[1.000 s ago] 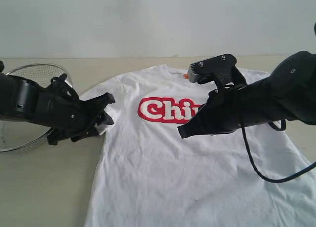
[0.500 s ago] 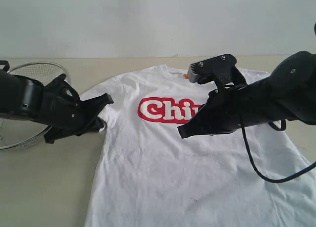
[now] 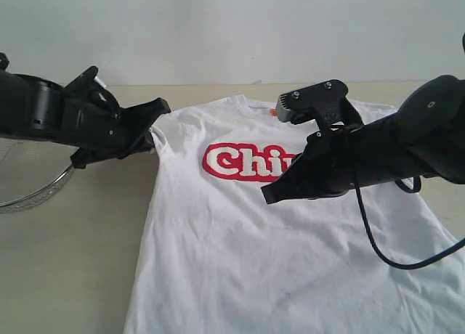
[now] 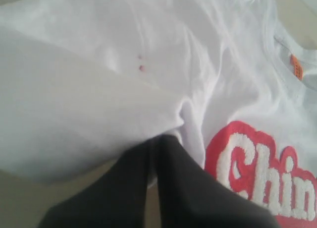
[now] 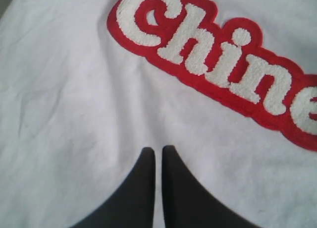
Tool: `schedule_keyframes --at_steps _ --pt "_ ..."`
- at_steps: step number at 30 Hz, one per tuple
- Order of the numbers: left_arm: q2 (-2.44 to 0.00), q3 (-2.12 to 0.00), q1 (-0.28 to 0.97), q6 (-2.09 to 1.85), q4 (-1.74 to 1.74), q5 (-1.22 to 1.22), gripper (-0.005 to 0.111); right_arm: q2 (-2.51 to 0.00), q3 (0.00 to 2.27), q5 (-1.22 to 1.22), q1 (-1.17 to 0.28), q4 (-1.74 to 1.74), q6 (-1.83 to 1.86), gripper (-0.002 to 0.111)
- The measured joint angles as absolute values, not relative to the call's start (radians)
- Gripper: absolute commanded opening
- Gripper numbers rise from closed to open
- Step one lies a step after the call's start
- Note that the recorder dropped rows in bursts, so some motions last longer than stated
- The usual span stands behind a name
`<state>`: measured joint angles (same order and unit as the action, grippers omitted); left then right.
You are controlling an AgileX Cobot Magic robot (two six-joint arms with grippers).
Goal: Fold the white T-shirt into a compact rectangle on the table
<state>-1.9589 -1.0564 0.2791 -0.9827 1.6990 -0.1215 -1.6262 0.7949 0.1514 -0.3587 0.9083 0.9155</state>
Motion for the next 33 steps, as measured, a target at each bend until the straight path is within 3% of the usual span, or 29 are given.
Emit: schedule_keyframes --at_steps 25,33 --pt "-1.965 -1.076 0.281 -0.983 1.443 -0.198 0.005 -1.626 0.795 0.223 -0.359 0.908 0.850 0.000" --pt "-2.026 -1.127 0.376 -0.983 1.370 -0.196 0.005 -1.626 0.795 0.245 -0.359 0.912 0.848 0.000"
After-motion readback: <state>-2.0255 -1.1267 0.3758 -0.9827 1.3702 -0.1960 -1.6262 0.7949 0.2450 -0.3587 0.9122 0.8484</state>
